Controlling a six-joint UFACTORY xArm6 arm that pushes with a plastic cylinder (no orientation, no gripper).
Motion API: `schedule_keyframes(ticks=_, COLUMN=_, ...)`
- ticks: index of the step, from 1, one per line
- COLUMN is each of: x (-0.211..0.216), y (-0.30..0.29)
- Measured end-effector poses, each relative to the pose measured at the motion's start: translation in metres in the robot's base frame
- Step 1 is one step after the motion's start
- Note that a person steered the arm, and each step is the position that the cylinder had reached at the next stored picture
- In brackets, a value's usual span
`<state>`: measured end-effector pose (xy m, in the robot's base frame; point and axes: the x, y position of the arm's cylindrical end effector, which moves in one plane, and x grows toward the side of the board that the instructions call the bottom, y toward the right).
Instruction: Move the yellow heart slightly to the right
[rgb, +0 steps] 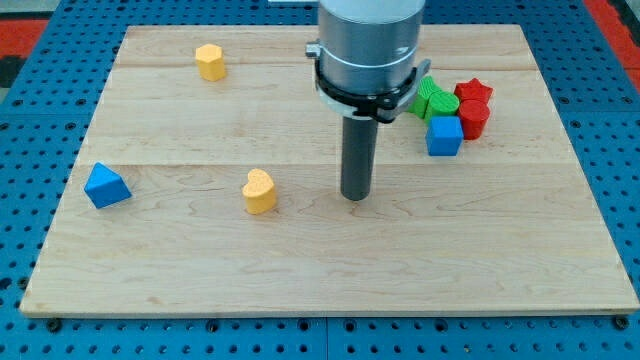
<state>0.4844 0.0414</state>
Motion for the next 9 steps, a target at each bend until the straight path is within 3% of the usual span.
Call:
schedule_keyframes(ticks=2, x=0.0, y=0.047)
schedule_keyframes(ticks=5, x=0.001, y=0.007)
schedule_keyframes(ticks=6, x=0.016, y=0.049)
schedule_keyframes(ticks=7, x=0.041, y=-0.036)
schedule_keyframes(ticks=8, x=0.039, y=-0.144)
schedule_keyframes(ticks=9, x=-0.001, y=-0.135)
